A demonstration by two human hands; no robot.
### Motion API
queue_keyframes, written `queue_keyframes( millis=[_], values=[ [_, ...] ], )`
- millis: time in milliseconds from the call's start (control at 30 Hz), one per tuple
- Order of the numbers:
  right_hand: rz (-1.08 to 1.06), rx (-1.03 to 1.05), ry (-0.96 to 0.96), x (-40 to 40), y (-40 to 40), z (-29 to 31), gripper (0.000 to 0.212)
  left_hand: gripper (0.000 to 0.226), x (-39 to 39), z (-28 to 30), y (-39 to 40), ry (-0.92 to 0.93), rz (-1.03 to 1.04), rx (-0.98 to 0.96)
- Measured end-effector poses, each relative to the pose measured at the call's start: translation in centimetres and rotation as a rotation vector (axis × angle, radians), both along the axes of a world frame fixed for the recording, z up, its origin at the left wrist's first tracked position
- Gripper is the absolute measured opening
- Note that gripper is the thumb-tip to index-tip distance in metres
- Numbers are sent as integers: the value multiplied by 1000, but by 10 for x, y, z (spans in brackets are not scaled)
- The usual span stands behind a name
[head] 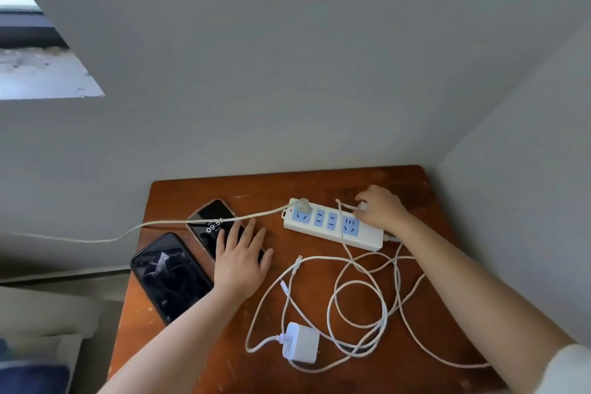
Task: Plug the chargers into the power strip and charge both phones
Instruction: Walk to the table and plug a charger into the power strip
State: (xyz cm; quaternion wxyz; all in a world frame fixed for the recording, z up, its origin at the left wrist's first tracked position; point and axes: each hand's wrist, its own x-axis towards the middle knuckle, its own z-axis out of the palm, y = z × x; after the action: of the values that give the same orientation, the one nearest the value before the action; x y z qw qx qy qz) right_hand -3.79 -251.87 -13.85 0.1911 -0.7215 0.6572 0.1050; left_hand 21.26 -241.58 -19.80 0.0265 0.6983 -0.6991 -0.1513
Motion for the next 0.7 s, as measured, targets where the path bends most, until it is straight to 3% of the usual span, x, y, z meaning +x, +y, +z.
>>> queue_keyframes(
  millis=[367,467,567,700],
  values=[
    [159,525,173,0,-20,24,51,50,2,-2,2,-14,0,-39],
    [163,508,201,2,-21,23,5,50,1,2,2,14,5,-50],
    [169,479,207,3,-17,21,30,48,-1,6,3,5,-23,-33],
    [165,368,127,-6,-13,22,9,39,-6,14,7,115,-195,-104]
  ],
)
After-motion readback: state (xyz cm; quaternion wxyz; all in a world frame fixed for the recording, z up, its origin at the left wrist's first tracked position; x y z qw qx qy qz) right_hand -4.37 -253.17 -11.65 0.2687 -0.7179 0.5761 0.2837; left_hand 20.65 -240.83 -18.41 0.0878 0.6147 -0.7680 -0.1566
